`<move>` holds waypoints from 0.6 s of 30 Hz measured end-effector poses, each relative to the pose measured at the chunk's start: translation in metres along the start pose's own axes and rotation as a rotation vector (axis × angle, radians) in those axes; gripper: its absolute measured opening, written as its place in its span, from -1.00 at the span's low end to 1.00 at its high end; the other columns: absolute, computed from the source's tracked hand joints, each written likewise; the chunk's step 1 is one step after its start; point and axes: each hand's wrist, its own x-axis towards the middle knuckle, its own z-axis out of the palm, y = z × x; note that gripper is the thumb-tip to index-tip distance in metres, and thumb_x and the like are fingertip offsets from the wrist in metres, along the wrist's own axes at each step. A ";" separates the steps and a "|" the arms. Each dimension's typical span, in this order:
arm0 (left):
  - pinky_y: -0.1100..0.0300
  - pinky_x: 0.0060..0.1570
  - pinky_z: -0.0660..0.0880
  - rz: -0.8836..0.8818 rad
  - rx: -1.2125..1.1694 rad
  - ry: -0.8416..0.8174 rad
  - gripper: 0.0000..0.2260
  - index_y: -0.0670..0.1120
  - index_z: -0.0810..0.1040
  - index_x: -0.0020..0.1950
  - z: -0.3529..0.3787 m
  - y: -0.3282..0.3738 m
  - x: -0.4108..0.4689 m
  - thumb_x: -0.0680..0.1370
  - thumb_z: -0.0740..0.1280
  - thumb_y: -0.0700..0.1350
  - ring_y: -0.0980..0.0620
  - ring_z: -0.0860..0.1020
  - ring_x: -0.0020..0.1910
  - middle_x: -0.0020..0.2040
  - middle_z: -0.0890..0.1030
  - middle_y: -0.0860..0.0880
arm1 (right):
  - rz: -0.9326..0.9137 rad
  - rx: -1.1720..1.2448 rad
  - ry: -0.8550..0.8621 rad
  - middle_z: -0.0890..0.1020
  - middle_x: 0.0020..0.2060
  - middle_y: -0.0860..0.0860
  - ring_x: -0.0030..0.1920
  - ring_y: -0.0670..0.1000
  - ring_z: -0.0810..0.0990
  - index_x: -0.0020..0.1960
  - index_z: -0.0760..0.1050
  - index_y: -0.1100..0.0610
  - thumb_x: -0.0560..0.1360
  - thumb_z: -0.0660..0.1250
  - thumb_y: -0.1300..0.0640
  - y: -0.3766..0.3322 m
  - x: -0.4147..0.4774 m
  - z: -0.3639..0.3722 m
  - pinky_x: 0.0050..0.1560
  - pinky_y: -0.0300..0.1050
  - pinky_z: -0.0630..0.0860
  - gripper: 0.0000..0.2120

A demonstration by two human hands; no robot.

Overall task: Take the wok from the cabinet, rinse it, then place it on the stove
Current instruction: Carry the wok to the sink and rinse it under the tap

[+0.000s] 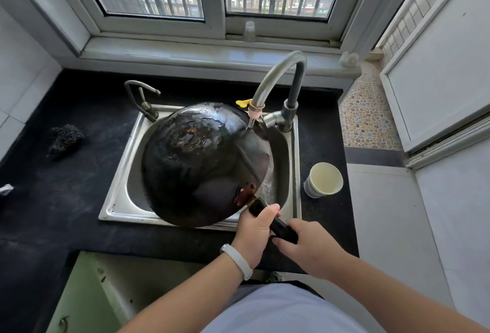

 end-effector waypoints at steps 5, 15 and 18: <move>0.27 -0.38 0.52 -0.012 -0.043 0.045 -0.85 -0.18 0.55 -0.19 0.006 0.000 0.002 0.55 0.38 -0.17 0.11 0.58 -0.34 -0.33 0.57 -0.02 | -0.005 -0.383 0.154 0.55 -0.30 -0.09 -0.30 0.00 0.56 -0.11 0.34 -0.03 0.55 0.15 -0.28 -0.006 0.000 0.000 -0.32 -0.11 0.43 -0.68; 0.27 -0.35 0.53 -0.099 -0.064 0.033 -0.88 -0.23 0.54 -0.11 0.004 0.001 0.005 0.53 0.42 -0.19 0.06 0.57 -0.30 -0.28 0.55 -0.07 | 0.120 -0.222 0.136 0.52 -0.42 -0.05 -0.40 -0.03 0.52 -0.34 0.32 -0.01 0.41 0.25 -0.33 -0.004 0.003 0.000 -0.41 -0.15 0.36 -0.59; 0.28 -0.39 0.53 -0.065 -0.068 0.013 -0.85 -0.24 0.54 -0.11 0.003 0.006 0.004 0.50 0.44 -0.18 0.05 0.57 -0.30 -0.28 0.54 -0.07 | 0.112 -0.219 0.135 0.52 -0.41 -0.05 -0.40 -0.04 0.50 -0.33 0.31 -0.02 0.42 0.28 -0.30 -0.007 0.004 -0.004 -0.40 -0.16 0.37 -0.61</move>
